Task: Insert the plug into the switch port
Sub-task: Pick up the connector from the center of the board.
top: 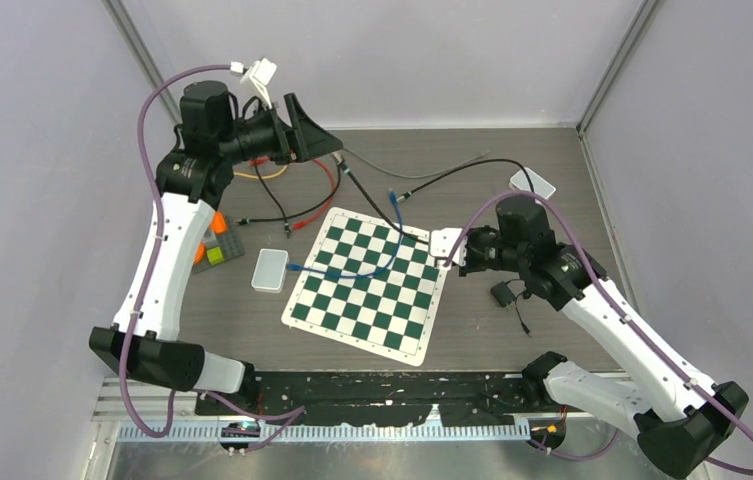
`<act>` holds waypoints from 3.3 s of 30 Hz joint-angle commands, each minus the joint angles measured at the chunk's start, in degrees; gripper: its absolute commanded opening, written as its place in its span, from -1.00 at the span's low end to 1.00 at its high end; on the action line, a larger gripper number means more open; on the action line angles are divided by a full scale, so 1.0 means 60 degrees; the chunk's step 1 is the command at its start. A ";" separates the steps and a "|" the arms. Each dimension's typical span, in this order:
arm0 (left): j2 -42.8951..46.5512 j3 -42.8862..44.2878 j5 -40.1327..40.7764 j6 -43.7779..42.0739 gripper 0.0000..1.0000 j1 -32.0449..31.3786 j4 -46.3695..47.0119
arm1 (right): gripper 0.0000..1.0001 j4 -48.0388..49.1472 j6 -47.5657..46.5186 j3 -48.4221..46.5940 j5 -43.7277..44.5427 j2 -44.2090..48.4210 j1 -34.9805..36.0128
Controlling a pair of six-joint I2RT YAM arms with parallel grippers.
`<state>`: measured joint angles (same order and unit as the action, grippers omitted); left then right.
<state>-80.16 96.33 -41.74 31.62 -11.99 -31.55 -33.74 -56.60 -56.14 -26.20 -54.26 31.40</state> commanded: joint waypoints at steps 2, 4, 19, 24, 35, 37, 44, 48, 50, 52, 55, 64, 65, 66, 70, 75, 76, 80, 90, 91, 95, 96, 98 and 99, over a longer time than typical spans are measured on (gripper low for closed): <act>-0.0085 0.0229 -0.0018 0.0583 0.45 0.0160 -0.1094 | -0.90 0.0804 -0.0734 -0.0067 0.2002 0.0276 0.0534; -0.0034 0.0051 -0.0224 0.1071 0.40 0.0270 -0.0830 | -0.90 0.0844 -0.0887 0.0032 0.2551 0.0308 0.0756; 0.0051 -0.0911 -0.0606 0.1620 0.11 0.0440 -0.0744 | -0.90 0.1261 -0.1235 0.0396 0.4246 0.0275 0.1783; 0.0052 -0.1105 -0.0582 0.1727 -0.04 0.0539 -0.0681 | -0.90 0.1268 -0.1217 0.0454 0.4320 0.0309 0.1873; 0.0186 -0.1525 -0.0840 0.2454 -0.21 0.0805 0.0231 | -0.90 0.1259 -0.1258 0.0551 0.4728 0.0402 0.1983; 0.0300 -0.1728 -0.0859 0.2614 -0.24 0.0826 0.0565 | -0.90 0.1303 -0.1260 0.0584 0.4803 0.0432 0.2012; 0.0135 -0.1744 -0.0838 0.2587 -0.28 0.0840 0.0424 | -0.90 0.1340 -0.1284 0.0626 0.4911 0.0521 0.2074; 0.0089 -0.1730 -0.0766 0.2626 -0.28 0.0832 0.0482 | -0.90 0.1332 -0.1288 0.0639 0.4940 0.0556 0.2110; 0.0054 -0.1726 -0.0738 0.2626 -0.34 0.0840 0.0510 | -0.90 0.1331 -0.1302 0.0641 0.4967 0.0554 0.2125; 0.0017 -0.1729 -0.0793 0.2647 -0.40 0.0841 0.0526 | -0.90 0.1336 -0.1302 0.0659 0.4983 0.0548 0.2147; -0.0010 -0.1798 -0.0879 0.2655 -0.52 0.0833 0.0532 | -0.90 0.1420 -0.1321 0.0705 0.5058 0.0533 0.2164; -0.0196 -0.2003 -0.1247 0.2623 -1.00 0.0847 0.0861 | -0.90 0.1749 -0.1379 0.0741 0.5207 0.0440 0.2177; -0.0256 -0.1963 -0.1357 0.2589 -1.00 0.0847 0.0926 | -0.90 0.1877 -0.1473 0.0776 0.5386 0.0422 0.2178; -0.0312 -0.1942 -0.1444 0.2570 -1.00 0.0854 0.1049 | -0.90 0.2119 -0.1564 0.0781 0.5632 0.0389 0.2168; -0.0562 -0.1698 -0.1458 0.2804 -1.00 0.0855 0.1815 | -0.90 0.2976 -0.2554 0.0168 0.5986 -0.0226 0.1640; -0.0436 -0.2201 -0.1260 0.3441 -1.00 0.0847 0.4494 | -0.90 0.3991 -0.3915 -0.0998 0.5944 -0.0992 0.0267; -0.0351 -0.2413 -0.1161 0.3521 -1.00 0.0834 0.5042 | -0.90 0.4109 -0.4253 -0.1252 0.5973 -0.1112 0.0176; -0.0146 -0.3336 -0.0944 0.3544 -1.00 0.0827 0.6586 | -0.90 0.4268 -0.4597 -0.1117 0.6039 -0.1193 -0.0057; 0.0406 -0.6432 -0.0231 0.2223 -1.00 0.0825 0.6658 | 0.23 0.1681 -0.0233 0.0368 0.4199 -0.0025 0.0413; 0.0434 -0.6619 -0.0217 0.2217 -1.00 0.0826 0.6763 | 0.27 0.1254 0.0487 0.0053 0.3485 0.0045 0.0410; 0.0523 -0.7270 -0.0148 0.2450 -1.00 0.0819 0.7343 | 0.32 0.2049 0.3206 -0.0323 0.1692 0.0031 0.0437; 0.0527 -0.7375 -0.0128 0.2481 -1.00 0.0825 0.7440 | 0.29 0.2451 0.3785 -0.0266 0.1251 -0.0026 0.0436; 0.0512 -0.7526 -0.0197 0.2543 -1.00 0.0825 0.7527 | 0.25 0.4036 0.6085 -0.0132 0.0743 -0.0632 0.0482; 0.0489 -0.7581 -0.0261 0.2608 -1.00 0.0826 0.7532 | 0.23 0.4331 0.6514 -0.0127 0.0496 -0.0863 0.0503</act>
<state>-79.55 51.64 -43.11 47.46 -7.11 7.60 -20.82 -42.00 -55.57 -11.68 -55.29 33.74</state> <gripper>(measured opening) 0.045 0.634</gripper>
